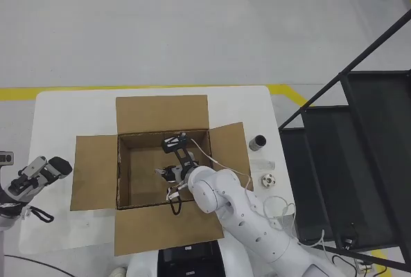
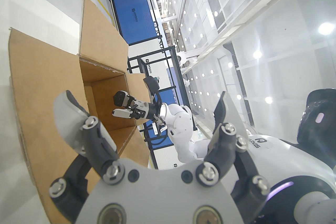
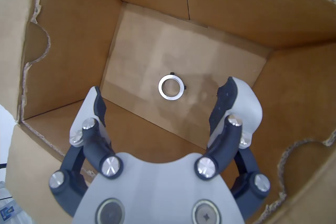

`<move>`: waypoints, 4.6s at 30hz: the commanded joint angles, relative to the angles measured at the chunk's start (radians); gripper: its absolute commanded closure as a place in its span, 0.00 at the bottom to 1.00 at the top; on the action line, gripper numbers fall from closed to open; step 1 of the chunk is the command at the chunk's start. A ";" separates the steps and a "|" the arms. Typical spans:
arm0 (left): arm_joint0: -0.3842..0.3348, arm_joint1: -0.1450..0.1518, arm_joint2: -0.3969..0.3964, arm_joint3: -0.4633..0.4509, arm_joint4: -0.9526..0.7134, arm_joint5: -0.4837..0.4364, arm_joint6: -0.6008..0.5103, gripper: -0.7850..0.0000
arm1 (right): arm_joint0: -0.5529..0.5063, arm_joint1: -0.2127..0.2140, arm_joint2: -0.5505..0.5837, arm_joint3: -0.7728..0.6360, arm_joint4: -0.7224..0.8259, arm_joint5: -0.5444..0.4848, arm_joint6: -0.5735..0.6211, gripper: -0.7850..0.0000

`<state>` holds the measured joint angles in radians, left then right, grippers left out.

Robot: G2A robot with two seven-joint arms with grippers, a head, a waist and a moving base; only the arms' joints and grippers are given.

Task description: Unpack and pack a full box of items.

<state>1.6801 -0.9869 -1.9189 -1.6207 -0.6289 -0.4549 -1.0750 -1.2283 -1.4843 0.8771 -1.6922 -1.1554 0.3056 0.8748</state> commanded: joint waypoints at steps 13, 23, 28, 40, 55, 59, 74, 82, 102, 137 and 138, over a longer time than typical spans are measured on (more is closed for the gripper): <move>0.000 0.000 0.000 0.000 0.000 0.000 0.000 0.00 | 0.000 0.000 0.000 0.000 0.000 0.000 0.000 0.00; 0.000 0.000 0.000 0.000 0.000 0.000 0.000 0.00 | 0.000 0.000 0.000 0.000 0.000 0.000 0.000 0.00; 0.000 0.000 0.000 0.000 0.000 0.000 0.000 0.00 | 0.032 -0.004 -0.034 0.053 -0.030 -0.046 0.052 0.00; 0.000 0.000 0.000 0.000 0.000 0.000 0.000 0.00 | 0.174 -0.031 -0.075 0.207 -0.018 -0.054 0.222 0.00; 0.000 0.000 0.000 0.000 0.000 0.000 0.000 0.00 | 0.322 -0.099 -0.167 0.451 0.009 0.002 0.215 0.67; 0.000 0.000 0.000 0.000 0.000 0.000 0.000 0.00 | 0.328 -0.108 -0.170 0.491 0.017 0.007 0.200 0.74; 0.000 0.000 0.000 0.000 0.000 0.000 0.000 0.00 | 0.313 -0.118 -0.148 0.534 0.033 -0.022 0.172 0.61; 0.000 0.000 0.000 0.000 0.000 0.000 0.000 0.00 | 0.288 -0.114 -0.128 0.505 0.014 -0.026 0.167 0.58; 0.000 0.000 0.000 0.000 0.000 0.000 0.000 0.00 | 0.256 -0.111 -0.105 0.476 -0.011 -0.063 0.206 0.57; 0.000 0.000 0.000 0.000 0.000 0.000 0.000 0.00 | 0.023 -0.059 0.063 0.095 -0.072 -0.127 0.065 1.00; 0.000 0.000 0.000 0.000 0.000 0.000 0.000 0.00 | -0.007 -0.053 0.081 0.053 -0.068 -0.148 0.040 1.00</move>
<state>1.6801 -0.9869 -1.9189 -1.6207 -0.6289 -0.4549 -1.0750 -1.2116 -1.5415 0.9448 -1.6020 -1.2272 0.1719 0.9336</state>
